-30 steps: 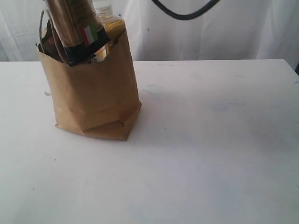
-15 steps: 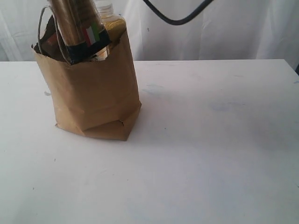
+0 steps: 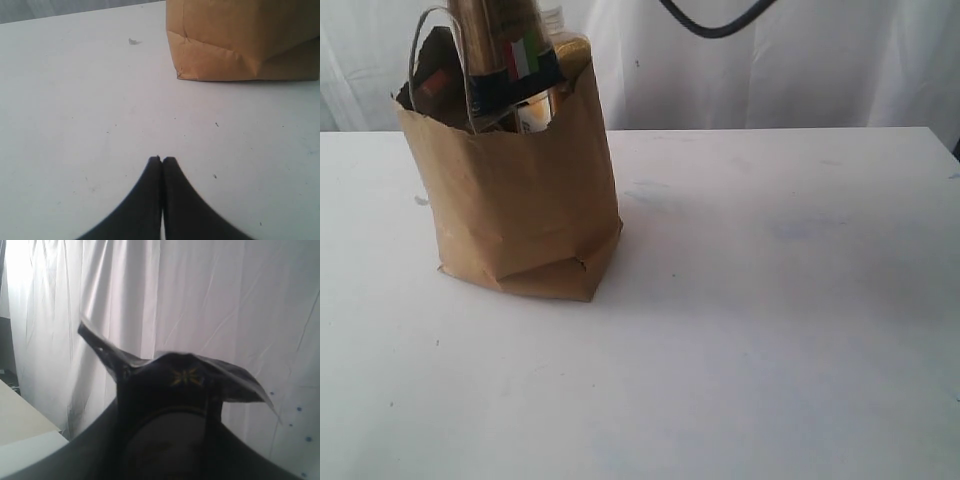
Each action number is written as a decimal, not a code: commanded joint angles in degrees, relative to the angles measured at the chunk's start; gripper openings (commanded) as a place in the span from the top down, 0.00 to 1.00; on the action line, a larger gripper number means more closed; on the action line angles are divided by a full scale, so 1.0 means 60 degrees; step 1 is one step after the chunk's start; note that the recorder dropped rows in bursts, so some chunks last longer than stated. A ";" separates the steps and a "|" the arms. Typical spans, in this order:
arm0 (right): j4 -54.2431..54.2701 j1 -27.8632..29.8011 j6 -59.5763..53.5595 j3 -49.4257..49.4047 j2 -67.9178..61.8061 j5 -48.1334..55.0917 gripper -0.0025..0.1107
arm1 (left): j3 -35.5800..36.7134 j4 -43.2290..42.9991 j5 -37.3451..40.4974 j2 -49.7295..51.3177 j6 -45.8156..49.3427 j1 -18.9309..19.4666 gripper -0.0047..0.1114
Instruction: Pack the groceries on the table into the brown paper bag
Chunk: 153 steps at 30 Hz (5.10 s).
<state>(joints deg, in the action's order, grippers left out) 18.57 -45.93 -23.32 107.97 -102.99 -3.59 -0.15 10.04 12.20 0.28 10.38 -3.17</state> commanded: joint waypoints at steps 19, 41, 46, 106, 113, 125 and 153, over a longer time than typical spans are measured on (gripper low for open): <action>-0.0006 0.0027 0.0920 0.0123 -0.0539 0.0385 0.98 | 0.0025 0.0014 -0.0026 -0.0047 0.0008 0.0036 0.96; -0.0093 0.0108 0.0920 0.0105 -0.1413 0.1079 0.98 | 0.0025 0.0014 -0.0026 -0.0047 0.0008 0.0036 0.96; -0.0105 0.0130 0.0941 0.0084 -0.1431 0.1816 0.98 | 0.0025 0.0014 -0.0026 -0.0047 0.0008 0.0036 0.96; -0.1313 0.0340 0.3274 -0.5629 0.4957 0.6893 0.98 | 0.0025 0.0014 -0.0042 -0.0047 0.0008 0.0036 0.96; -0.1313 0.0340 0.3274 -0.6240 0.5412 0.7563 0.98 | 0.0025 0.0014 -0.0042 -0.0047 0.0008 0.0036 0.96; -0.1359 0.0326 0.3274 -0.8115 0.6909 0.6309 0.98 | 0.0025 0.0014 -0.0042 -0.0047 0.0008 0.0036 0.96; -0.2323 0.4307 0.3274 -1.6018 1.4508 0.3532 0.98 | 0.0025 0.0014 -0.0042 -0.0047 0.0008 0.0036 0.96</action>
<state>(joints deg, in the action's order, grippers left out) 5.26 -21.32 -3.85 14.16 -19.69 18.31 -0.15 10.04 12.20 0.28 10.38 -3.17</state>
